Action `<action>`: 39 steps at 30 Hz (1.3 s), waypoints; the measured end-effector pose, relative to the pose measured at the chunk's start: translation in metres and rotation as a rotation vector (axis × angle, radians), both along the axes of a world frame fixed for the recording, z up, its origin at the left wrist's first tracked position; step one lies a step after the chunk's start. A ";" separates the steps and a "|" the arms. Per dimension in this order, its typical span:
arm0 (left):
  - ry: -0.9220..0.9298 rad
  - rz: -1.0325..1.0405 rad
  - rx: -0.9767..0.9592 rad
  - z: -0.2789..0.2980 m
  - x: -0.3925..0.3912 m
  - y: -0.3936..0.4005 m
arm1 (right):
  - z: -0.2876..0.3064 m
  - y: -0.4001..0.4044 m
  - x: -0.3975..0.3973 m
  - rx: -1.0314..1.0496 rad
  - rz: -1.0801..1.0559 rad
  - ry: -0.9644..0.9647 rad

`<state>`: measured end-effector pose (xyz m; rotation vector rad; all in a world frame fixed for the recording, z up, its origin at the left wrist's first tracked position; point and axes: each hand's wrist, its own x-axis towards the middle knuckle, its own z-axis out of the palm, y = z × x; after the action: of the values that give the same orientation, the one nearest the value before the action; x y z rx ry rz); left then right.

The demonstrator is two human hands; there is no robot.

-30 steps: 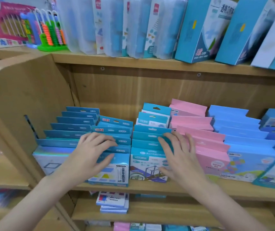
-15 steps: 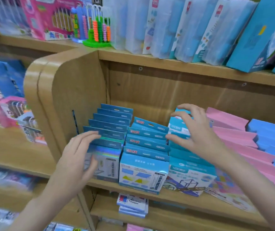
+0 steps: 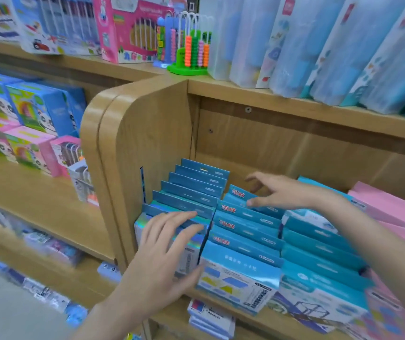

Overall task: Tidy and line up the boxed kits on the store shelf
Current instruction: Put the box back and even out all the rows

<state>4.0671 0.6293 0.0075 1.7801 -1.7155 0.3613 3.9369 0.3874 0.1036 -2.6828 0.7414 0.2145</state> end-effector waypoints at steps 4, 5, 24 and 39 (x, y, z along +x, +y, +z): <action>-0.135 -0.075 0.034 0.001 -0.012 -0.024 | 0.000 -0.012 -0.031 0.046 -0.059 -0.062; -0.164 -0.079 0.043 0.002 -0.013 -0.028 | -0.002 -0.012 -0.038 0.048 -0.061 -0.059; -0.323 -0.204 0.128 0.021 -0.020 -0.042 | -0.014 -0.063 -0.089 -0.311 -0.482 0.137; -0.359 -0.218 0.126 0.012 -0.018 -0.048 | 0.000 -0.030 -0.104 -0.158 -0.185 -0.135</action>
<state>4.0487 0.5817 0.0200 1.6660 -2.2042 0.5114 3.8330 0.3571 0.1041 -2.7190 0.9941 -0.0741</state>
